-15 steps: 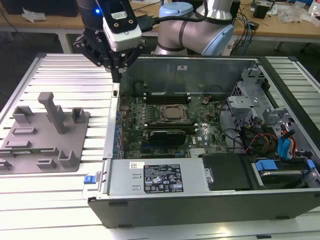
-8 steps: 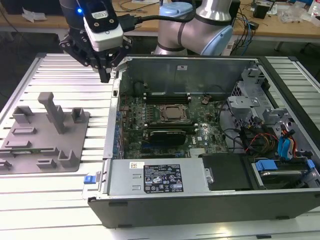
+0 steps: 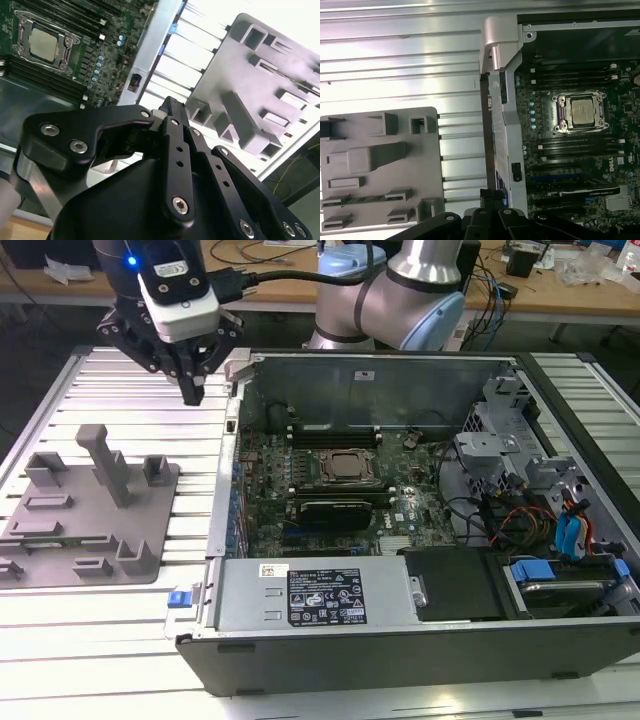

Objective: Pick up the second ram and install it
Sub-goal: 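Reach for the second ram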

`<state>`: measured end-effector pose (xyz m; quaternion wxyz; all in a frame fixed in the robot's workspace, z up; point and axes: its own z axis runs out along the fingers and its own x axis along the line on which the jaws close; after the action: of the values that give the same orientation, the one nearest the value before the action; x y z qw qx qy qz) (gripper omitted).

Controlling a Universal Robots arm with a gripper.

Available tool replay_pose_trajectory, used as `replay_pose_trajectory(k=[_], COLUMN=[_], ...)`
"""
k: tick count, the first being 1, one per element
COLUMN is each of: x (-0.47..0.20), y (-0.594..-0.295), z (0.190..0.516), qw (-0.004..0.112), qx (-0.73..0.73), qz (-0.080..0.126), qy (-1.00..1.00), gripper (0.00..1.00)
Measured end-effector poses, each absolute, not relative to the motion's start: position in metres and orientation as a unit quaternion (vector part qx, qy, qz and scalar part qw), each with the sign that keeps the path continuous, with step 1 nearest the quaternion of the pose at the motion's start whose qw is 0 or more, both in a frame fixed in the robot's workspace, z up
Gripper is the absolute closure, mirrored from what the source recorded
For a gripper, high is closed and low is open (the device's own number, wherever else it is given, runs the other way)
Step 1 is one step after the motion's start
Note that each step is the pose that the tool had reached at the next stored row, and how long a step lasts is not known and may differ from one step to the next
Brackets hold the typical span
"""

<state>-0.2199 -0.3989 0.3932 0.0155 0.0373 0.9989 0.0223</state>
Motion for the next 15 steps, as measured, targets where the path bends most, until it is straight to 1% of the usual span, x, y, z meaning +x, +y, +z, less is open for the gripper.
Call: replay_pose_trajectory(k=[7, 15], x=[-0.235, -0.276], y=[-0.399, -0.399], z=[0.393, 0.393], qw=[0.016, 0.019], qx=[0.037, 0.037], qz=[0.022, 0.022], qy=[0.999, 0.999], gripper=[0.92, 0.92])
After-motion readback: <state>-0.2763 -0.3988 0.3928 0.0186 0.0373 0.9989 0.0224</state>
